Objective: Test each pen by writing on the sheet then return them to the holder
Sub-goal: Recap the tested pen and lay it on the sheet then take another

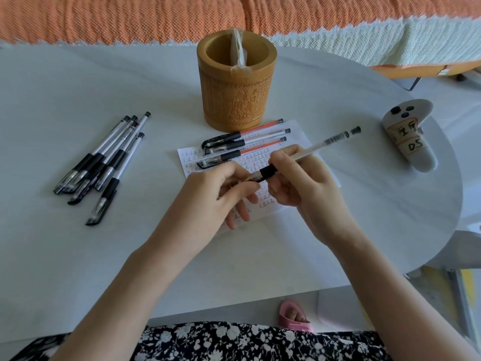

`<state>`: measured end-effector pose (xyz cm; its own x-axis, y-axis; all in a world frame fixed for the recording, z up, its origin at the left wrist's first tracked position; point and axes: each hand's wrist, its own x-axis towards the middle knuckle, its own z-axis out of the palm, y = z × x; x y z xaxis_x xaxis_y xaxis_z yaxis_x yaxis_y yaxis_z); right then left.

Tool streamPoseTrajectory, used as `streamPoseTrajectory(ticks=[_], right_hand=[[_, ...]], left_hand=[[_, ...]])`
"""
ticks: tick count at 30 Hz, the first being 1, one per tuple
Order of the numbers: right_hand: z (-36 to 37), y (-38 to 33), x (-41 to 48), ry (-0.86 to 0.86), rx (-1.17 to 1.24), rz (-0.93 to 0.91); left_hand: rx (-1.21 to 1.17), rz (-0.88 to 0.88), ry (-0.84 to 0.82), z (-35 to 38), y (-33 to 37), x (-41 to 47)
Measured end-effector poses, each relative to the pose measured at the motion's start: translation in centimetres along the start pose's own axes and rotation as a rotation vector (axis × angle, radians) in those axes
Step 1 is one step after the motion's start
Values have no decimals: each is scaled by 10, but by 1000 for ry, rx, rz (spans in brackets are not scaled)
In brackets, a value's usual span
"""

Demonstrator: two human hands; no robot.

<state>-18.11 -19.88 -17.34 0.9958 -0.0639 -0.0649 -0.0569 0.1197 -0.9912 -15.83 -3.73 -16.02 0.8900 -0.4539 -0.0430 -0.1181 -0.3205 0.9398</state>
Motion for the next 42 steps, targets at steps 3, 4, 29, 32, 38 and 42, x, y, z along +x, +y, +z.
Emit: streamPoseTrajectory(ticks=[3,4,29,32,38,42], right_hand=[[-2,-4,0,21,-23,-70],[-3,-4,0,35,-28,-77],[0,3,7,173,-449,-43],[-2,5,8,177,-498,-44],[-3,5,8,174,-584,-58],[-1,4,8,172,-615,-50]], left_hand=[[30,30,45,-1,0,0],[29,32,55,0,-1,0],[795,52,451,-8,-20,13],[766,80,477,-12,-20,14],[800,-29,564,-52,-31,12],[814,-158,587,-70,-38,8]])
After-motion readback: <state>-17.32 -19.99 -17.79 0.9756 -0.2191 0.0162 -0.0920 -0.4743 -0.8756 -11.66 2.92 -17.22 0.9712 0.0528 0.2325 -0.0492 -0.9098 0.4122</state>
